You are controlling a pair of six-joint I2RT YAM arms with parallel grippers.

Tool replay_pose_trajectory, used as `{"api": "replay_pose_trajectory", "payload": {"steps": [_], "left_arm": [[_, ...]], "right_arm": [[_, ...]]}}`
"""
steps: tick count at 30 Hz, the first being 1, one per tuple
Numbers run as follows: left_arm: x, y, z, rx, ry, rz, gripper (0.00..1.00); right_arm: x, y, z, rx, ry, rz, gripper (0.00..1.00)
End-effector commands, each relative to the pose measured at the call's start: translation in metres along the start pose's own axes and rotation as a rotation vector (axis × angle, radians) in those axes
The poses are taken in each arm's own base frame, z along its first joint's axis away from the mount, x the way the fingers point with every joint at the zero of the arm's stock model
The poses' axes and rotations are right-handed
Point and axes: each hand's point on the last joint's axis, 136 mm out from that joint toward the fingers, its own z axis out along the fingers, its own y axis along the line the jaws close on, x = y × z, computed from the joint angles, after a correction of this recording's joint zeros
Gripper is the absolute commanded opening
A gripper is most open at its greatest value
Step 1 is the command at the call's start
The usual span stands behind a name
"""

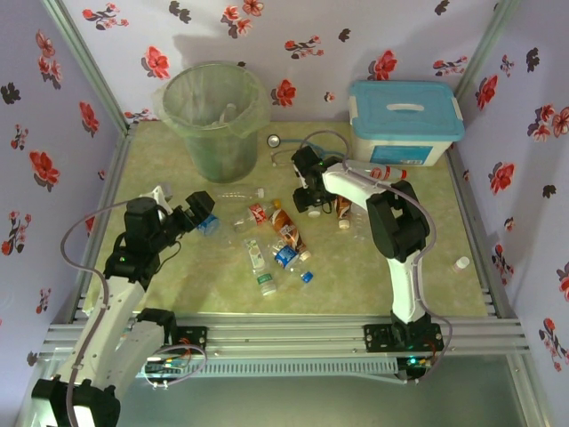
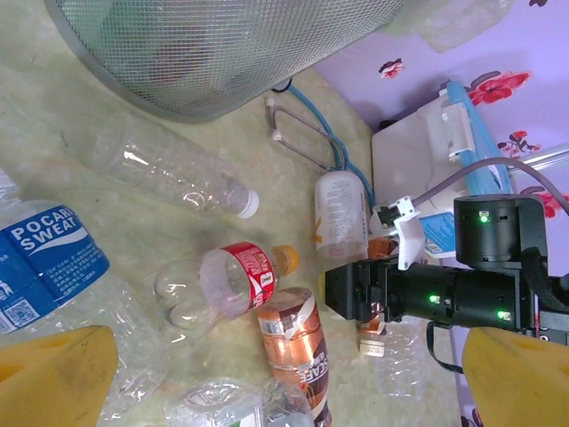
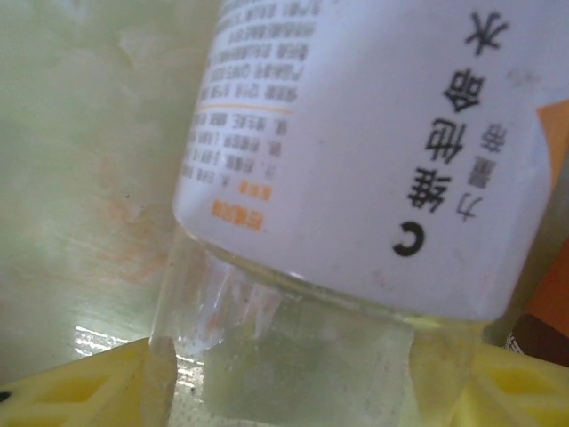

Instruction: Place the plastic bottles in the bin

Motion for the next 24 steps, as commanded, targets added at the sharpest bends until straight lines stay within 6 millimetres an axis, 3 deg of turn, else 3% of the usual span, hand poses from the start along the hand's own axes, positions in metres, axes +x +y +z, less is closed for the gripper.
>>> {"api": "replay_pose_trajectory", "payload": {"steps": [1, 6, 12, 18, 24], "left_arm": [[-0.011, -0.020, -0.006, 0.059, -0.033, 0.007, 1.00], [-0.015, -0.039, -0.005, 0.153, -0.043, -0.021, 1.00], [-0.025, -0.064, -0.001, 0.271, -0.059, -0.081, 1.00], [-0.019, -0.096, 0.014, 0.371, -0.043, -0.016, 1.00], [0.000, -0.138, 0.034, 0.478, -0.019, 0.047, 1.00]], "right_arm": [[0.002, -0.007, 0.004, 0.021, -0.001, 0.025, 0.65], [0.003, -0.005, -0.016, -0.011, -0.041, 0.028, 0.64], [0.009, 0.000, -0.059, -0.085, -0.126, 0.016, 0.64], [0.018, 0.023, -0.113, -0.231, -0.308, -0.060, 0.63], [0.040, 0.075, -0.171, -0.413, -0.444, -0.154, 0.64]]}}
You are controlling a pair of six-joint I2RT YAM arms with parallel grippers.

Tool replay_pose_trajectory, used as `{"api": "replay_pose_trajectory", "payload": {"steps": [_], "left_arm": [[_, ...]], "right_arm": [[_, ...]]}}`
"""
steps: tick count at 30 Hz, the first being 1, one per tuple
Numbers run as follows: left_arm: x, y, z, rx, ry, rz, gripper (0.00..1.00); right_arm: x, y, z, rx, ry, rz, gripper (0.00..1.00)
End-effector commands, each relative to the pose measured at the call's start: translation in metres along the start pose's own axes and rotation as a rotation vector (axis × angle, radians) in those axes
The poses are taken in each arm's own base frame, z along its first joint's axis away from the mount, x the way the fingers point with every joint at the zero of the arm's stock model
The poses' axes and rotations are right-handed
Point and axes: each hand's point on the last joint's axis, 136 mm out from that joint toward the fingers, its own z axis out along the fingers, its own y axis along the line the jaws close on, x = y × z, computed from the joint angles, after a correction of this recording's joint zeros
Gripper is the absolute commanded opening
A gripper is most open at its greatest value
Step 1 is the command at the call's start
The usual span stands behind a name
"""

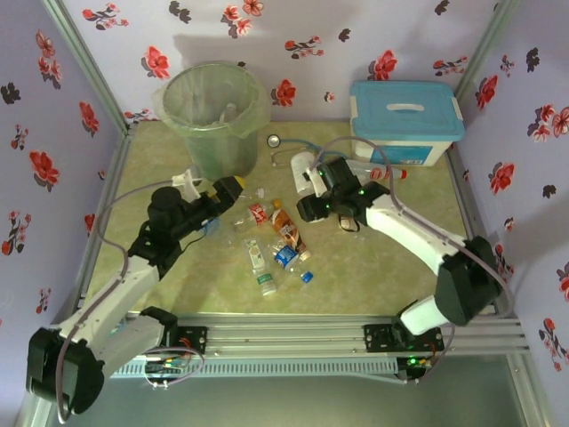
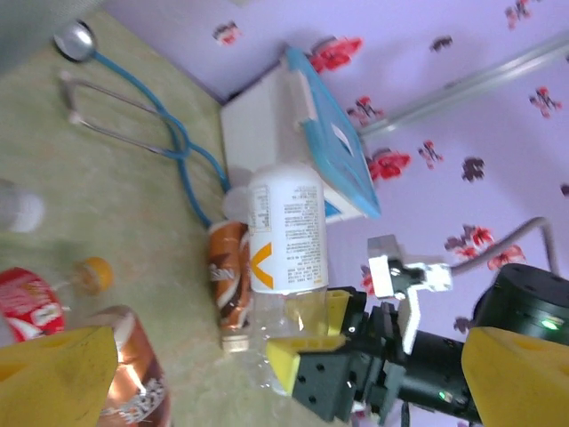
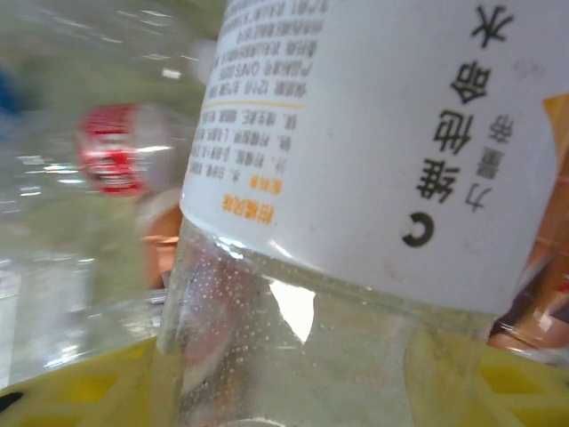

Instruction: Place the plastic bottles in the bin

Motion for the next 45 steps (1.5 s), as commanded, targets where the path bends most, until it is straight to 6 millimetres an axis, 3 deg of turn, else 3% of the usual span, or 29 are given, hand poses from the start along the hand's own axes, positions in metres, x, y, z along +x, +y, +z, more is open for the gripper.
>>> {"api": "replay_pose_trajectory", "payload": {"steps": [1, 7, 16, 24, 30, 35, 41, 45], "left_arm": [[-0.019, -0.044, 0.014, 0.136, -0.070, 0.084, 1.00], [0.011, -0.062, 0.052, 0.194, 0.021, 0.113, 1.00], [0.032, -0.044, 0.081, 0.164, 0.088, -0.009, 0.98], [0.039, -0.031, 0.086, 0.160, 0.090, -0.065, 0.89], [0.039, -0.027, 0.092, 0.146, 0.095, -0.074, 0.70], [0.040, -0.022, 0.093, 0.139, 0.085, -0.098, 0.63], [0.033, -0.022, 0.094, 0.097, 0.081, -0.050, 0.64], [0.026, -0.024, 0.093, 0.073, 0.063, -0.022, 0.64]], "right_arm": [[-0.009, 0.043, -0.018, -0.161, -0.095, -0.048, 0.64], [-0.012, 0.080, -0.029, -0.282, -0.148, -0.066, 0.65], [-0.014, 0.093, -0.029, -0.328, -0.170, -0.074, 0.65], [-0.014, 0.099, -0.028, -0.341, -0.189, -0.078, 0.65], [-0.013, 0.100, -0.026, -0.325, -0.178, -0.096, 0.65], [-0.006, 0.098, -0.023, -0.306, -0.170, -0.096, 0.66], [-0.015, 0.093, -0.037, -0.276, -0.207, -0.090, 0.99], [-0.029, 0.082, -0.064, -0.244, -0.306, -0.044, 0.99]]}}
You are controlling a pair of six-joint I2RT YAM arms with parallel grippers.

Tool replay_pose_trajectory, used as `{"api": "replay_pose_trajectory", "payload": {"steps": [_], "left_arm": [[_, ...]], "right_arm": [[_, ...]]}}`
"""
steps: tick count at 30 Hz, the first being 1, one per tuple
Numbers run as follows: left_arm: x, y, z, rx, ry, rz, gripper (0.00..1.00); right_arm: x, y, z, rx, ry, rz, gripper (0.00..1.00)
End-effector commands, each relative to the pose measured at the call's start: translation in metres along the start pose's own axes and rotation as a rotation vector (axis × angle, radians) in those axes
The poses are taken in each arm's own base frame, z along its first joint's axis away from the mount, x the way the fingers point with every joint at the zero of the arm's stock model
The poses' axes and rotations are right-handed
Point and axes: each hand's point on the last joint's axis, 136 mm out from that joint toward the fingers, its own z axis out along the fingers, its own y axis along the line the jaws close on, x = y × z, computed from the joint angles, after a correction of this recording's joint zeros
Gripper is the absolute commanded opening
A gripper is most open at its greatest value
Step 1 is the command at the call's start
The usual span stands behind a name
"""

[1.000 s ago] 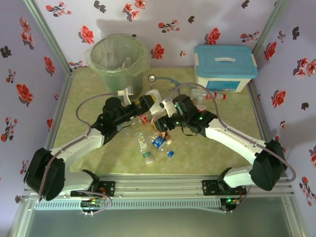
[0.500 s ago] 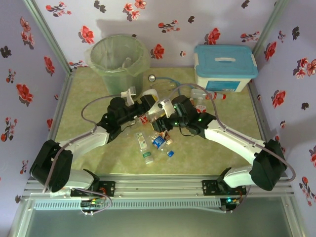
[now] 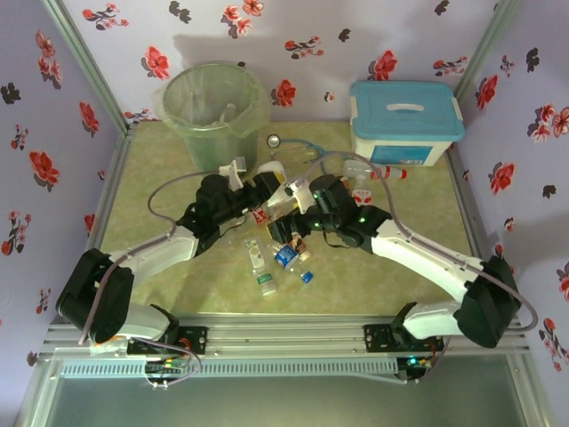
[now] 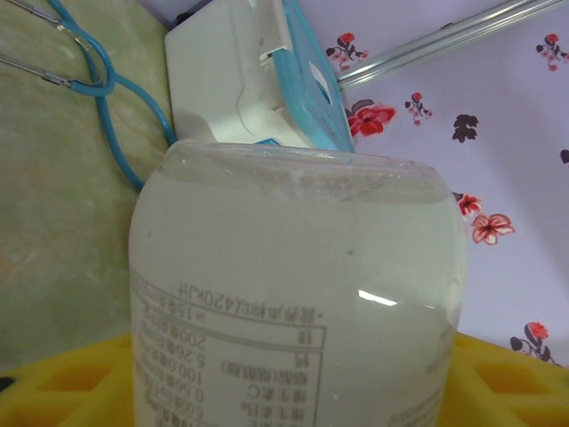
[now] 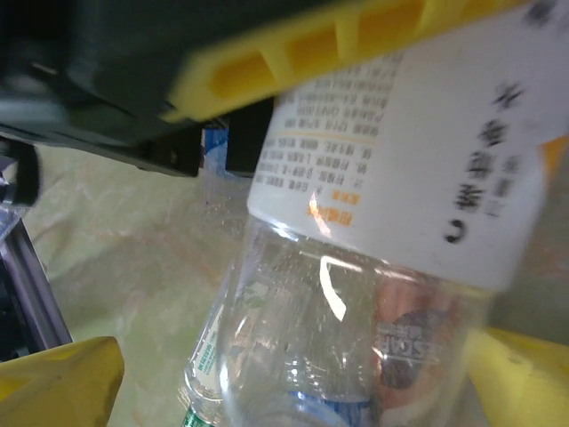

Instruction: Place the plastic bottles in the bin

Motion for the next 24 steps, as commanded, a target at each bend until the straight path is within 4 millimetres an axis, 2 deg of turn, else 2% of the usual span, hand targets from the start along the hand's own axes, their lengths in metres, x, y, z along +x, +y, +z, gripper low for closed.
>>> {"api": "replay_pose_trajectory", "payload": {"steps": [1, 4, 8, 10, 13, 15, 17, 20, 24], "left_arm": [[-0.018, -0.020, -0.002, 0.015, -0.048, 0.061, 0.64], [-0.022, -0.027, -0.001, 0.016, -0.049, 0.081, 0.63], [-0.032, -0.047, -0.005, -0.002, -0.052, 0.163, 0.63], [-0.041, -0.062, -0.009, -0.020, -0.056, 0.232, 0.63], [-0.064, -0.091, -0.019, -0.055, -0.082, 0.346, 0.62], [-0.085, -0.111, -0.028, -0.072, -0.113, 0.420, 0.62], [-0.115, -0.130, -0.038, -0.085, -0.171, 0.470, 0.61], [-0.164, -0.143, -0.053, -0.113, -0.273, 0.489, 0.57], [-0.226, -0.145, -0.070, -0.154, -0.394, 0.491, 0.51]], "right_arm": [[-0.023, -0.005, -0.030, 0.046, -0.120, 0.020, 0.99], [-0.032, -0.016, -0.053, 0.098, -0.175, 0.044, 0.99], [-0.039, -0.049, -0.085, 0.217, -0.281, 0.157, 0.99], [-0.035, -0.068, -0.095, 0.262, -0.313, 0.232, 0.99], [-0.022, -0.088, -0.101, 0.294, -0.315, 0.324, 0.99], [-0.015, -0.095, -0.101, 0.304, -0.299, 0.357, 0.99], [-0.007, -0.101, -0.099, 0.330, -0.275, 0.377, 0.99], [0.000, -0.105, -0.094, 0.347, -0.235, 0.388, 0.99], [0.006, -0.103, -0.089, 0.333, -0.207, 0.398, 0.99]]}}
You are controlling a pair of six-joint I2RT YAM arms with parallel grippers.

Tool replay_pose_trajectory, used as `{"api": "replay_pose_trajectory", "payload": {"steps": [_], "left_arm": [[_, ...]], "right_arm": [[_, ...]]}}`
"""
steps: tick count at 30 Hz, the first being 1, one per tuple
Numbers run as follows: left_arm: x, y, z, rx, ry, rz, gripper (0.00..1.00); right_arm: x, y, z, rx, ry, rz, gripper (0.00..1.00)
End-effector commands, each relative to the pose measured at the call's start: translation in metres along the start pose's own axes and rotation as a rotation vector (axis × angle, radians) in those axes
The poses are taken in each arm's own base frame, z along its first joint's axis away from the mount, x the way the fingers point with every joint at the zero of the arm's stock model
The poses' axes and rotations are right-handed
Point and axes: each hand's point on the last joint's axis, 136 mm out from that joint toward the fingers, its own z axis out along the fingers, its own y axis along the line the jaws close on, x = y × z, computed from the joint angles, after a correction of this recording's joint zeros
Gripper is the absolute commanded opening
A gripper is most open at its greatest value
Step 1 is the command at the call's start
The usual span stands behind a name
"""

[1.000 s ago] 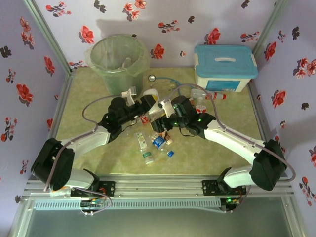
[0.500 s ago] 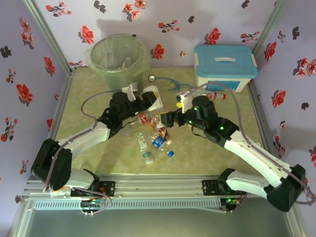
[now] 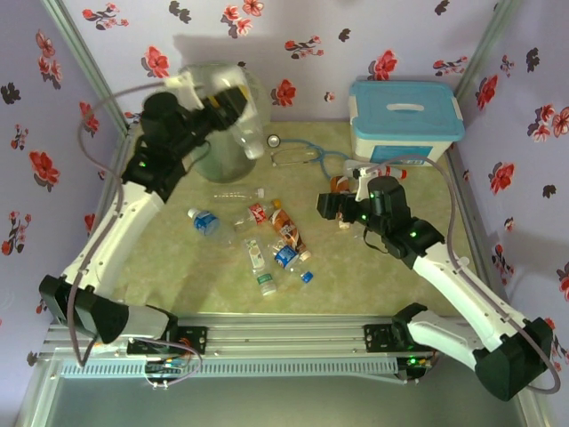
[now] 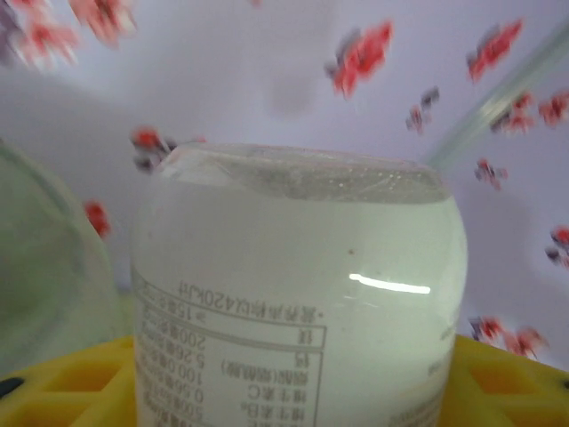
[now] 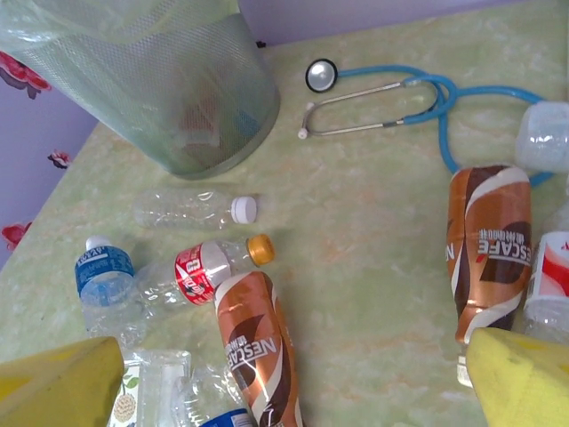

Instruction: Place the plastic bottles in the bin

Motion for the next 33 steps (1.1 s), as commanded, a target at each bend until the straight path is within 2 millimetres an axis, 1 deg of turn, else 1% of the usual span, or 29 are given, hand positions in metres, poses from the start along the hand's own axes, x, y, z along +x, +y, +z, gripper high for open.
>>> {"api": "replay_pose_trajectory", "payload": {"steps": [1, 2, 5, 6, 8, 9, 11, 15, 17, 20, 23, 24, 27, 30, 33], "left_arm": [[-0.025, 0.038, 0.011, -0.111, -0.027, 0.053, 0.51], [-0.038, 0.046, 0.013, -0.128, -0.057, 0.064, 0.51], [-0.067, 0.072, 0.025, -0.184, -0.121, 0.079, 0.51], [-0.073, 0.083, 0.031, -0.203, -0.128, 0.072, 0.50], [-0.081, 0.110, 0.048, -0.246, -0.127, 0.050, 0.49], [-0.084, 0.120, 0.055, -0.263, -0.121, 0.046, 0.49], [-0.081, 0.145, 0.074, -0.307, -0.082, 0.043, 0.49], [-0.061, 0.185, 0.106, -0.369, 0.024, 0.036, 0.50], [-0.051, 0.200, 0.120, -0.374, 0.061, 0.015, 0.50], [-0.037, 0.219, 0.135, -0.386, 0.100, -0.019, 0.50], [-0.015, 0.240, 0.144, -0.405, 0.140, -0.061, 0.49], [-0.008, 0.244, 0.147, -0.405, 0.157, -0.067, 0.49], [0.021, 0.260, 0.147, -0.425, 0.233, -0.079, 0.49], [0.047, 0.265, 0.146, -0.435, 0.301, -0.066, 0.50], [0.072, 0.266, 0.150, -0.403, 0.362, -0.069, 0.53]], "right_arm": [[0.007, -0.005, -0.001, 0.018, 0.025, 0.030, 0.99], [0.008, -0.007, -0.002, 0.022, 0.026, 0.028, 0.99], [0.011, -0.012, -0.005, 0.051, 0.027, 0.026, 0.99], [0.012, -0.013, -0.005, 0.057, 0.032, 0.025, 0.99], [0.013, -0.014, -0.007, 0.065, 0.045, 0.021, 0.99], [0.014, -0.014, -0.009, 0.067, 0.046, 0.018, 0.99], [0.015, -0.017, -0.013, 0.082, 0.046, 0.015, 0.99], [0.015, -0.023, -0.027, 0.114, 0.028, 0.013, 0.99], [0.015, -0.026, -0.033, 0.130, 0.015, 0.009, 0.99], [0.016, -0.030, -0.040, 0.144, 0.008, 0.008, 0.99], [0.022, -0.032, -0.041, 0.150, 0.013, 0.016, 0.99], [0.024, -0.033, -0.042, 0.152, 0.016, 0.020, 0.99], [0.028, -0.036, -0.044, 0.158, 0.020, 0.024, 0.99], [0.028, -0.038, -0.046, 0.170, 0.009, 0.020, 0.99], [0.029, -0.039, -0.041, 0.174, 0.018, 0.016, 0.99]]}}
